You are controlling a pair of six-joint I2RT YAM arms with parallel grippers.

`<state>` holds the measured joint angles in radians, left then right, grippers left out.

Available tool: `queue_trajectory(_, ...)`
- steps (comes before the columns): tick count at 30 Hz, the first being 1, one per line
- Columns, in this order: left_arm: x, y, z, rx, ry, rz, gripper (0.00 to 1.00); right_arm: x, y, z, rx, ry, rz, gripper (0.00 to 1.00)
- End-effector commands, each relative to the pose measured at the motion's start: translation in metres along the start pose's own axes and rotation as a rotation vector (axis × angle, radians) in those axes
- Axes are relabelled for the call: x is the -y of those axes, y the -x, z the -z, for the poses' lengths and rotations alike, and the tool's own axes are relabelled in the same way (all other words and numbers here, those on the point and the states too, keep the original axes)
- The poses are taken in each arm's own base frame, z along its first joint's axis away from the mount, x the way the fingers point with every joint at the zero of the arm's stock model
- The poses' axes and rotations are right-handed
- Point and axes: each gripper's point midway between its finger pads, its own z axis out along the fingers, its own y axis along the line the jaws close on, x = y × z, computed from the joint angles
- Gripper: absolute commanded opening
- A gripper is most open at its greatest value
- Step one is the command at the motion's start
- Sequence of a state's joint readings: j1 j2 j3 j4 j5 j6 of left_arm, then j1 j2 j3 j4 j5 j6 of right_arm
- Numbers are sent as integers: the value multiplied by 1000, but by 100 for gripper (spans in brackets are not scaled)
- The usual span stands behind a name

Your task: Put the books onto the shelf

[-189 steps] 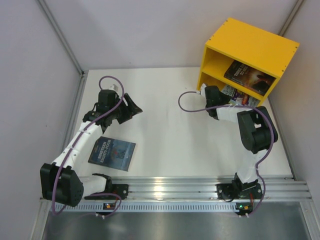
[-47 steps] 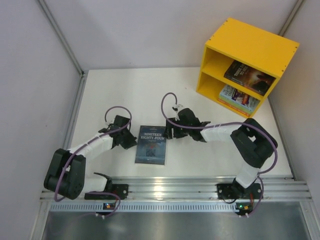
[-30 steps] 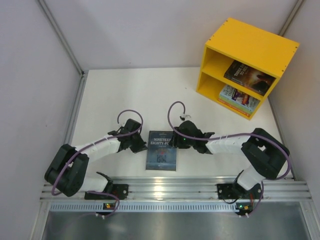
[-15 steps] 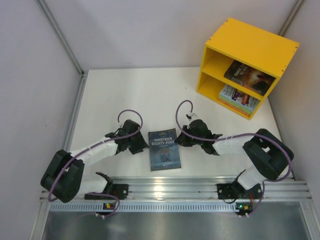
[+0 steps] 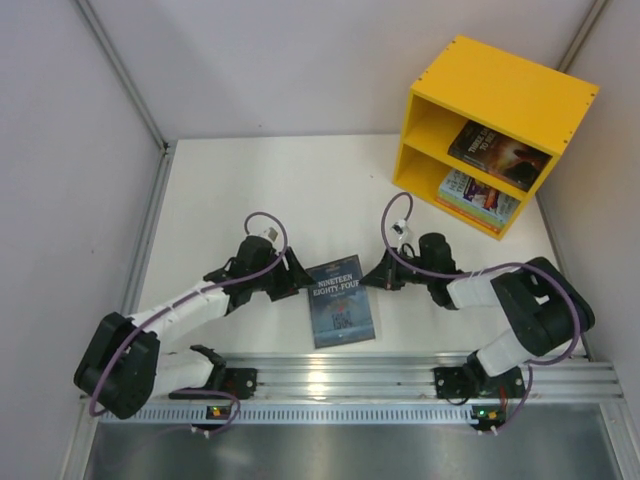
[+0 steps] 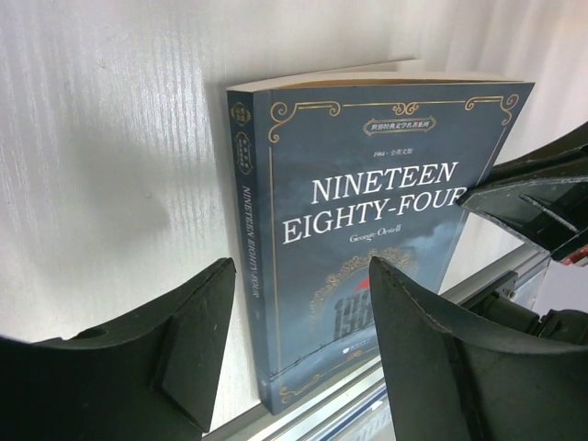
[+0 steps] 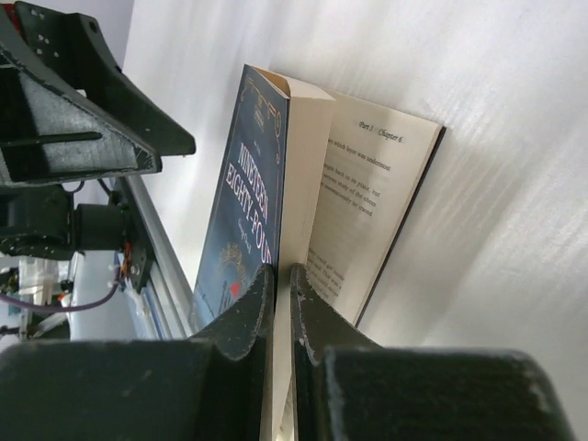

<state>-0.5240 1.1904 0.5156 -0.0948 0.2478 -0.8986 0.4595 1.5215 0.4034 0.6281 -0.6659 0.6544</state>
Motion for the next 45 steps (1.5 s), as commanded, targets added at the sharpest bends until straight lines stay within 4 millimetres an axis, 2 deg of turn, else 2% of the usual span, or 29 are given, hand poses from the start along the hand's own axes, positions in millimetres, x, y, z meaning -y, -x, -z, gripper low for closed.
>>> queue_trajectory(1,6,7,-5,17,-45,-54,66,-19,18,10,45,156,87,0)
queue_trajectory(3,3,2,-11,-13,-44,-67,66,-13,19,16,59,165,72,0)
queue_trajectory(7,19,1,-20,-28,-156,-101,67,-4,20,18,67,181,12,0)
queue_trajectory(9,14,-3,-26,-49,-148,-94,67,-3,23,20,83,200,7,0)
queue_trajectory(12,13,-4,-32,-58,-152,-93,67,15,18,18,78,183,-86,0)
queue_trajectory(14,16,-2,-35,-55,-164,-99,67,21,21,22,109,183,-98,0)
queue_trajectory(19,12,-1,-41,-64,-146,-112,67,44,11,22,107,136,-186,0)
queue_trajectory(32,21,1,-59,-108,-185,-115,64,65,7,18,84,59,-226,0)
queue_trajectory(38,27,4,-59,-100,-209,-127,62,72,5,16,74,30,-236,0)
queue_trajectory(41,32,1,-57,-107,-247,-123,58,73,5,16,71,28,-239,0)
queue_trajectory(43,40,1,-56,-112,-288,-116,52,77,1,15,55,8,-258,0)
queue_trajectory(44,40,-1,-57,-121,-289,-109,48,78,4,13,53,-1,-254,0)
queue_trajectory(45,41,-1,-58,-126,-289,-102,39,82,6,13,58,-23,-246,0)
